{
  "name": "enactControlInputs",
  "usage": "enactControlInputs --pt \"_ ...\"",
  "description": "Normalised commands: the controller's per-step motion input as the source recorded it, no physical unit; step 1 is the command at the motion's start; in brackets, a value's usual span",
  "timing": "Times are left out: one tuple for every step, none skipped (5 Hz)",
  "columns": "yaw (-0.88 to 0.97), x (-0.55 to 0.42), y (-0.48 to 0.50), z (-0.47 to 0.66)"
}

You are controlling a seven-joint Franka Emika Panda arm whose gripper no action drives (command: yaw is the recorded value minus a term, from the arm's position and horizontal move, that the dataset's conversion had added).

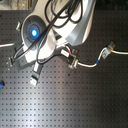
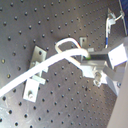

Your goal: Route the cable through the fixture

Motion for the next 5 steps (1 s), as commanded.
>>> enactControlInputs --pt "0.01 -0.108 0.309 0.10" --pt "0.00 -0.011 0.398 0.34" --pt "0.18 0.508 0.343 0.10" --pt "0.33 0.544 0.192 0.04" --pt "0.41 0.466 0.111 0.05"
